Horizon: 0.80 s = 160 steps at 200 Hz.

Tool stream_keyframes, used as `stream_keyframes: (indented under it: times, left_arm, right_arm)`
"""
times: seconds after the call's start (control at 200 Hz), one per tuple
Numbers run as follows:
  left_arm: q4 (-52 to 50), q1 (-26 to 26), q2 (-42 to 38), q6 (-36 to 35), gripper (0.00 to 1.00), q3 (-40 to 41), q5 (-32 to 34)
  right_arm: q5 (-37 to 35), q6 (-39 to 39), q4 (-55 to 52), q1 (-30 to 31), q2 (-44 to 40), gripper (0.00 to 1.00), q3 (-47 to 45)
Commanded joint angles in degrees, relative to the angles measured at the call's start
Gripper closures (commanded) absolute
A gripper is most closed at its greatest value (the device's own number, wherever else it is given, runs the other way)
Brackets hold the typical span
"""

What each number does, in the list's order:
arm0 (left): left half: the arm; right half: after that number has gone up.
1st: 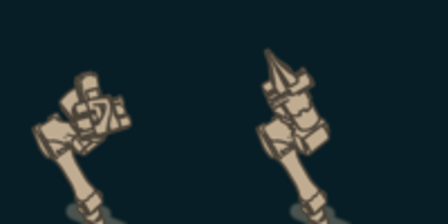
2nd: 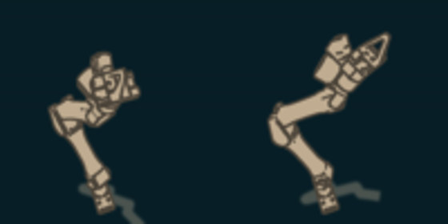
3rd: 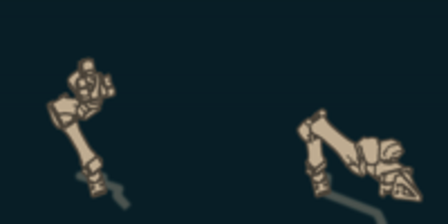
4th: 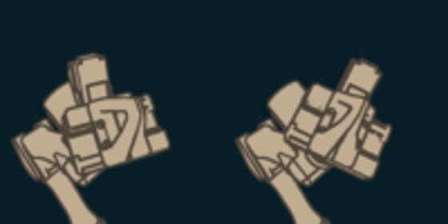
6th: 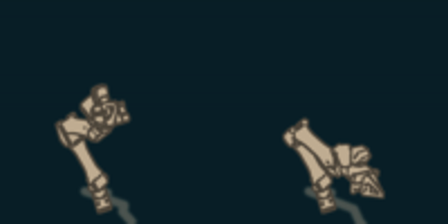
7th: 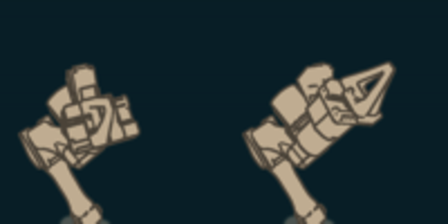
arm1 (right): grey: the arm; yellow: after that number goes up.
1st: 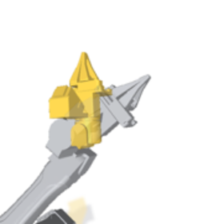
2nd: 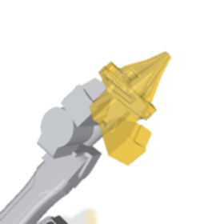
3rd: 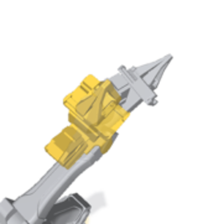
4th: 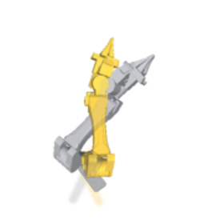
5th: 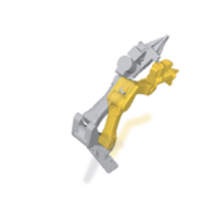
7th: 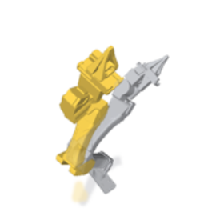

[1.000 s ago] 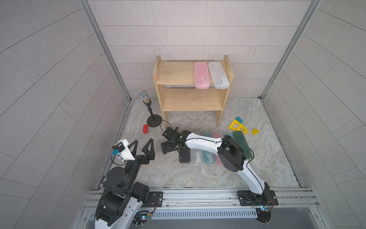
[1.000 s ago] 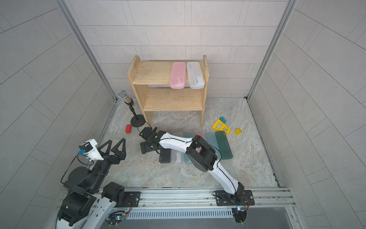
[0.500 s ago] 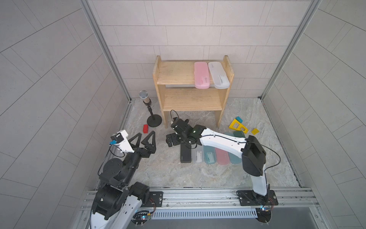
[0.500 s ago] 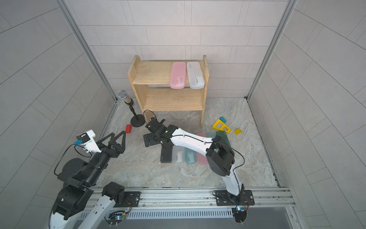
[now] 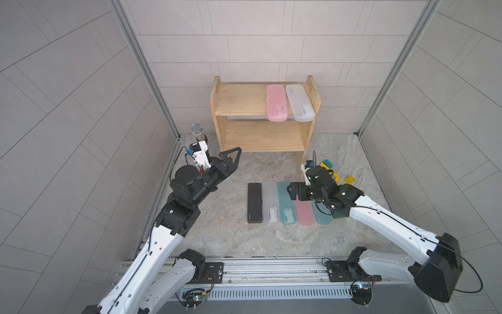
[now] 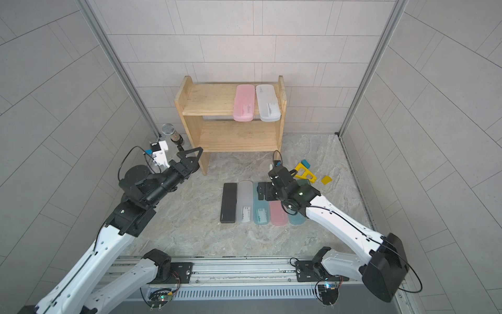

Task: Remove the pencil cases from the shelf
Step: Pick up the pencil case from the shelf.

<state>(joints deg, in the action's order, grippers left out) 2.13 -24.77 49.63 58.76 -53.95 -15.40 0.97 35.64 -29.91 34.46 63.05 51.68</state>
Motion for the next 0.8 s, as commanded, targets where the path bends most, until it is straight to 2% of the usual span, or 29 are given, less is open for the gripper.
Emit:
stream_keyframes:
  times: [0.0, 0.27, 0.5, 0.795]
  left_arm:
    - [8.48, -2.51, 5.45, 1.71, 0.0, -5.34, -0.74]
    - [14.0, -5.01, 18.48, 5.92, 0.0, -13.51, -0.1]
    - [14.37, -5.28, 26.56, 8.58, 0.0, -19.95, -0.35]
    - [13.74, -5.62, 33.1, 9.57, 0.0, -26.51, -0.82]
  right_arm:
    - [1.38, -1.09, -4.52, -4.39, -6.82, 0.0, -4.25]
    - [8.66, -2.08, -8.54, -14.41, -15.73, 0.0, -9.79]
    - [9.9, -3.97, -11.39, -17.35, -17.33, 0.0, -8.9]
    - [10.8, -5.05, -12.64, -19.3, -17.65, 0.0, -8.31]
